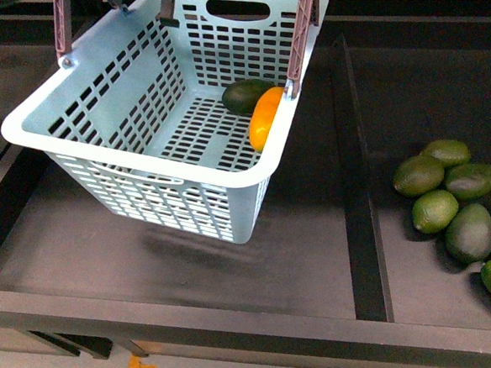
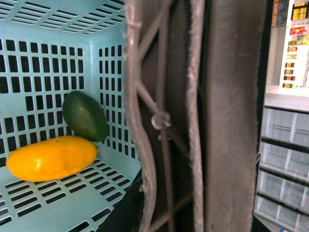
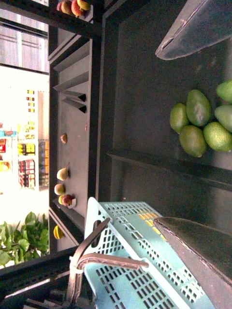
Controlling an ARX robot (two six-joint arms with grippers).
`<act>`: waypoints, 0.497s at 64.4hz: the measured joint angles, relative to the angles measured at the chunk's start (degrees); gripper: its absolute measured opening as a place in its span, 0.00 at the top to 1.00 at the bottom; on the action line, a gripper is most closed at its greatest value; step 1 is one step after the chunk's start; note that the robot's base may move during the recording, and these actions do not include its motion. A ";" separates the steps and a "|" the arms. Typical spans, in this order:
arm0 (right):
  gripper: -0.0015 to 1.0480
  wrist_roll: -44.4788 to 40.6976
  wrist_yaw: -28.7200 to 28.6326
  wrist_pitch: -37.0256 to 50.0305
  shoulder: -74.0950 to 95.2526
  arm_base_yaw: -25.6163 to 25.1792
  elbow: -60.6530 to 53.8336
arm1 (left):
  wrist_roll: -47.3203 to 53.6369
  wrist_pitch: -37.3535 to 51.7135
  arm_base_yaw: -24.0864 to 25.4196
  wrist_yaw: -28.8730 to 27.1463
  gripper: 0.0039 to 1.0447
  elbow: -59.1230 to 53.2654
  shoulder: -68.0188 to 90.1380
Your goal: Pick mango and avocado into basket
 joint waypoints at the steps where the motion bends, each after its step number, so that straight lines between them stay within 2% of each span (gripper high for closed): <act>1: 0.08 0.00 0.00 0.00 0.00 0.00 0.00 | -0.70 0.00 0.24 0.00 0.87 0.79 1.20; 15: 0.08 0.00 0.00 0.00 0.00 0.00 0.00 | -3.19 1.77 1.77 -0.61 0.87 3.48 7.85; 32: 0.08 0.00 0.00 0.00 0.00 0.00 0.00 | -4.00 5.07 1.88 -1.22 0.87 1.29 7.82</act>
